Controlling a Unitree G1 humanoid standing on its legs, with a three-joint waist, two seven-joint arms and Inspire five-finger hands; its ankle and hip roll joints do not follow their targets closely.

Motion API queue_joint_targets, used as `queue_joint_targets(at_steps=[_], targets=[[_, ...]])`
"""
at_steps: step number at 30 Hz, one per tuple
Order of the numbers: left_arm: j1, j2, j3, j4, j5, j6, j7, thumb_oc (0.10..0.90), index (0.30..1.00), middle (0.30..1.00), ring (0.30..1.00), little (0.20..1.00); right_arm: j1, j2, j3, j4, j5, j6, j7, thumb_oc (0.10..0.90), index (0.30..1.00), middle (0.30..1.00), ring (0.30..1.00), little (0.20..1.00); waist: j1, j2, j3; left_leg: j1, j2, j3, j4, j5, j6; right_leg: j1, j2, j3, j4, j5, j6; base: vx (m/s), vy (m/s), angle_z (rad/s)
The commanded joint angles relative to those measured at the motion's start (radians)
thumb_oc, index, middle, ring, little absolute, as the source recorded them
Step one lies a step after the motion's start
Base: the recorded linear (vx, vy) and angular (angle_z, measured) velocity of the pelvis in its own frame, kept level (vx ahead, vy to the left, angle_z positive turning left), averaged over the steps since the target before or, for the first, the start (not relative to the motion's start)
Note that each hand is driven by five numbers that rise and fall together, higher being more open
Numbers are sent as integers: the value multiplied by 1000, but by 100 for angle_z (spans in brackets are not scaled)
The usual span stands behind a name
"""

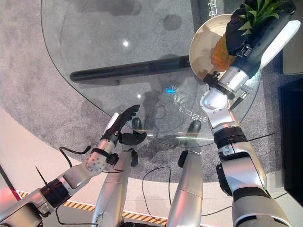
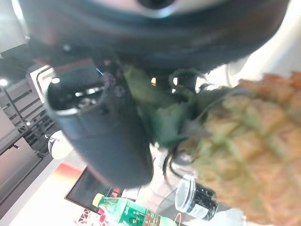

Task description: Pick up the fruit to the plate

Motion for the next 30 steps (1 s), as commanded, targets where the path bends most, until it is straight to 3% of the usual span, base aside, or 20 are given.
queue_joint_targets(at_steps=[1,18,30], targets=[[32,-12,-26,-111,-7,-81,38,800,900,900,900,900,-87,-86,43,-37,-41,-63,-30,800,900,900,900,900,-13,110,-23,-22,-140,42,33,-45,74,10,113,-98,-84,38,-32,0,0,0],[53,-4,-11,-120,9,-78,39,800,900,900,900,900,-45,-70,20,-120,-90,-45,-54,800,900,900,900,900,-22,74,-23,49,-135,47,15,-59,75,98,117,-113,-113,38,-28,1,-2,1],[81,14,20,-131,16,-68,26,800,900,900,900,900,-2,-73,-23,-246,-158,16,-89,800,900,900,900,900,-30,44,-23,127,-128,49,7,-75,80,183,118,-116,-125,28,-24,1,-1,1]])
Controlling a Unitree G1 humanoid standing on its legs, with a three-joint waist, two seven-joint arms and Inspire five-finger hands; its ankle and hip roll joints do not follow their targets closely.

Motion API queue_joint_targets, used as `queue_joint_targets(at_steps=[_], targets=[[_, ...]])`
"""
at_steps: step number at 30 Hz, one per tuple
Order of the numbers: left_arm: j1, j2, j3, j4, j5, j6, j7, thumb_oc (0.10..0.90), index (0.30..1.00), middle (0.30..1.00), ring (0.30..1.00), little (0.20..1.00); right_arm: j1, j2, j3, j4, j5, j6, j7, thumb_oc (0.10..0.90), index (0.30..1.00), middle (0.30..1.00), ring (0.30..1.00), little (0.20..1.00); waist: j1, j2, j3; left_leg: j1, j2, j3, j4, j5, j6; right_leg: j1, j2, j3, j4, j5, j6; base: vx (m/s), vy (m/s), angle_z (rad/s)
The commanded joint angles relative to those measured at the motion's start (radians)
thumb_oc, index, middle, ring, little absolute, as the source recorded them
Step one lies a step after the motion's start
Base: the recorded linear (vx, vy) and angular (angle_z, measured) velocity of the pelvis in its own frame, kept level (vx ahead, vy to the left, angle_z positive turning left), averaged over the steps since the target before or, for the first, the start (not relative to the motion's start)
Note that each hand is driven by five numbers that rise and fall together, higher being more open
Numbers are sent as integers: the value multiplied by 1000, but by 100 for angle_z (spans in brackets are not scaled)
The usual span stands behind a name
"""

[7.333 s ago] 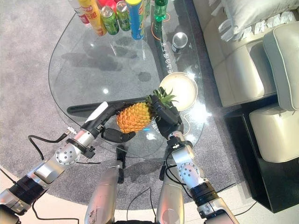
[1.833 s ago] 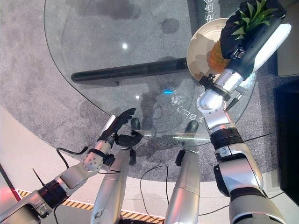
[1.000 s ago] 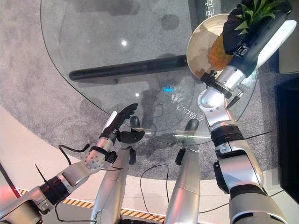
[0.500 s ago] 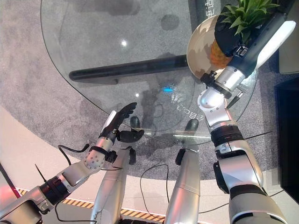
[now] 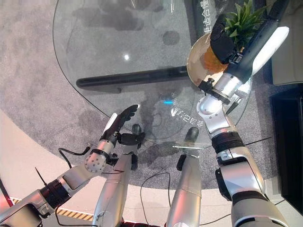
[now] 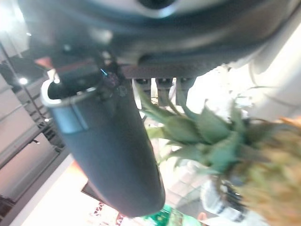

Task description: Pick up the fruit to the plate

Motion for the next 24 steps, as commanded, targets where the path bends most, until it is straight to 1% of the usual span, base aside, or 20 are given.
queue_joint_targets(at_steps=[1,9,15,18,24], targets=[[63,13,14,-130,16,-68,9,800,900,900,900,900,-57,-88,-26,-153,-91,-27,-76,800,900,900,900,900,-24,42,-23,40,-126,65,6,-76,81,73,119,-95,-104,23,-22,0,0,0],[72,17,28,-134,16,-60,0,800,900,900,900,900,-50,-117,-3,-173,-138,83,-75,800,900,900,900,900,-25,33,-23,52,-125,64,12,-81,84,90,118,-97,-101,18,-23,0,0,0],[76,27,31,-142,15,-60,-3,800,900,900,900,900,-40,-135,14,-170,-151,119,-74,800,900,900,900,900,-24,28,-23,49,-126,62,14,-81,85,92,118,-100,-103,18,-22,0,0,0],[82,33,36,-148,16,-60,-7,800,900,900,900,900,-35,-144,24,-176,-149,121,-68,800,900,900,900,900,-23,25,-23,48,-127,59,16,-83,86,93,120,-100,-104,17,-23,0,0,0],[102,35,57,-154,29,-64,-8,800,900,900,900,900,-7,-142,24,-242,-195,122,-31,800,900,900,900,900,-25,14,-23,68,-127,58,9,-87,89,115,124,-100,-111,14,-23,0,0,0]])
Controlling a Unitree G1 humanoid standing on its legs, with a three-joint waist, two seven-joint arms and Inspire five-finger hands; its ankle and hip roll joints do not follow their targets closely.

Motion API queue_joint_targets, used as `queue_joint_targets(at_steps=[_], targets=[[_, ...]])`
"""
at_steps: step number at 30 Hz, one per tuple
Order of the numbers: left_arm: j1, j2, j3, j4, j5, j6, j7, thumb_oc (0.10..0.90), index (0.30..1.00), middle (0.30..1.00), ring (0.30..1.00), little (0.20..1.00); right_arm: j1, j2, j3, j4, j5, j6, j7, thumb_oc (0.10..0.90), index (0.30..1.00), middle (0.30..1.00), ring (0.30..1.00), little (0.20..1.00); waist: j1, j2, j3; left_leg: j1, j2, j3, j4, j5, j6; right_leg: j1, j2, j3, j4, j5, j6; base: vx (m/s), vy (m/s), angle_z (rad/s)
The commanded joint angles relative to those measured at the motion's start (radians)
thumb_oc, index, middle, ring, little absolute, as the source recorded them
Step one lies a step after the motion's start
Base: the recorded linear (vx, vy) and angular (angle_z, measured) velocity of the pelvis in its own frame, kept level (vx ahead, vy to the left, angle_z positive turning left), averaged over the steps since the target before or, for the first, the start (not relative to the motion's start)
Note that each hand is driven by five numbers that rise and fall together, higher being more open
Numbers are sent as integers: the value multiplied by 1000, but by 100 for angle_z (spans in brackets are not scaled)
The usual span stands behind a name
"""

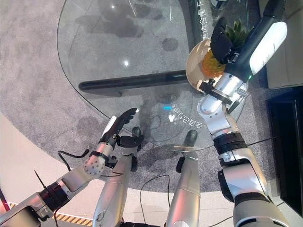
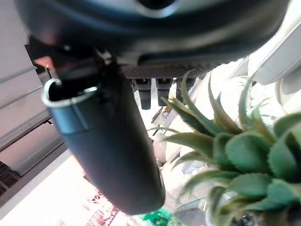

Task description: Pick up the fruit to the plate

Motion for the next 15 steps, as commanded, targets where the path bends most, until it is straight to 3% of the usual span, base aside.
queue_joint_targets(at_steps=[1,8,15], targets=[[74,34,52,-152,30,-65,-8,800,900,900,900,900,-40,-117,10,-169,-114,-42,-22,800,900,900,900,900,-17,12,-24,47,-126,59,8,-87,86,79,122,-97,-81,0,-24,0,0,0],[104,43,105,-160,50,-59,-28,800,900,900,900,900,53,-109,-15,-323,-165,-22,26,800,900,900,900,900,-32,-22,-24,111,-120,60,-12,-88,88,145,126,-96,-107,9,-18,-10,-22,0],[162,52,164,-134,32,-95,-44,800,900,900,900,900,176,-82,-57,-469,-176,-19,86,800,900,900,900,900,-46,-63,-24,247,-105,70,-58,-93,87,272,137,-84,-144,7,-3,-15,-49,-2]])
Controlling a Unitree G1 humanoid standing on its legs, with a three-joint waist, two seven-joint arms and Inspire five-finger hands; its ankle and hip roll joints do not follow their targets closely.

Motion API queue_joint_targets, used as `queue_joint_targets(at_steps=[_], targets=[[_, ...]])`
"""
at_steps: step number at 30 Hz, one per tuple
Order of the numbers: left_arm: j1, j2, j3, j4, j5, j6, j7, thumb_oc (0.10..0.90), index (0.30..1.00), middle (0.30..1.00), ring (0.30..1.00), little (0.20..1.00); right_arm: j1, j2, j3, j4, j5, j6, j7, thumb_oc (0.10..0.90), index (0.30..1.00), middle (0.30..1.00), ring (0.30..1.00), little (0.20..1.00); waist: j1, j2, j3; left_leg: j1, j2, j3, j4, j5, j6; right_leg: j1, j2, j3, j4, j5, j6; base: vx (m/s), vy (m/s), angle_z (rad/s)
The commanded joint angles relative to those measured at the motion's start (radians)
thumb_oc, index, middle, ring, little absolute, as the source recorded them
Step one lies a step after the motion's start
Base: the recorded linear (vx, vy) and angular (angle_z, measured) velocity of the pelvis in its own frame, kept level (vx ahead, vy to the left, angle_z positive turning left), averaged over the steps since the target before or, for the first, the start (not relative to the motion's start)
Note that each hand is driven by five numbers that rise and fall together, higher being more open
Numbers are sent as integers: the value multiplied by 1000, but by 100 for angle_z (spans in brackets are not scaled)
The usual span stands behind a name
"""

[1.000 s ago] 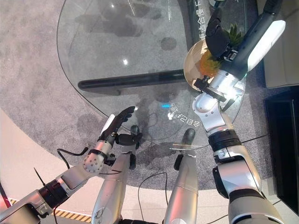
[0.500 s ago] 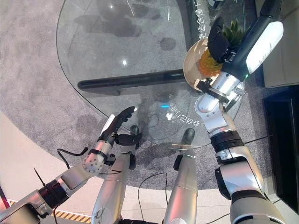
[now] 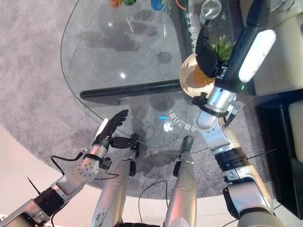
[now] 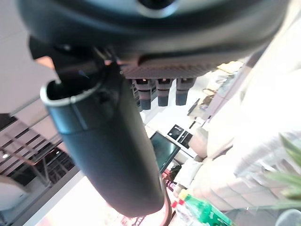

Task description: Pick up the fruit to the plate

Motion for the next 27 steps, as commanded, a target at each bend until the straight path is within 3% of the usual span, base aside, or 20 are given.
queue_joint_targets(at_steps=[1,8,10,13,18,27], targets=[[68,44,57,-123,27,-103,-4,800,900,900,900,900,-43,-49,-66,-163,-47,-43,35,800,900,900,900,900,1,-25,-26,122,-106,66,-36,-84,74,106,132,-67,-42,-29,-13,-5,-53,-3],[112,23,94,-69,-17,-125,-18,800,900,900,900,900,31,-54,-66,-245,-9,-50,140,800,900,900,900,900,-1,-54,-26,266,-104,58,-77,-92,71,252,128,-66,-85,-38,-9,-10,-42,-4],[141,10,110,-36,-38,-140,-36,800,900,900,900,900,78,-56,-67,-272,58,-64,212,800,900,900,900,900,-3,-64,-36,321,-102,52,-94,-96,68,309,129,-62,-103,-44,-10,10,-20,0],[173,-19,125,17,-50,-163,-38,800,900,900,900,900,159,-32,-48,-312,129,-72,327,800,900,900,900,900,-11,-77,-86,363,-95,49,-120,-99,64,357,136,-55,-136,-49,-13,38,-36,-2],[226,-75,158,125,-79,-141,-83,800,900,900,900,900,306,4,0,-367,257,-74,519,800,900,900,900,900,-22,-98,-160,428,-82,57,-167,-99,57,431,146,-48,-188,-55,-13,34,-25,-3],[348,-164,225,321,-112,-178,-209,800,900,900,900,900,553,55,69,-323,414,-118,851,800,900,900,900,900,-40,-110,-299,535,-52,67,-264,-78,37,528,148,-47,-256,-45,-5,43,-8,-9]])
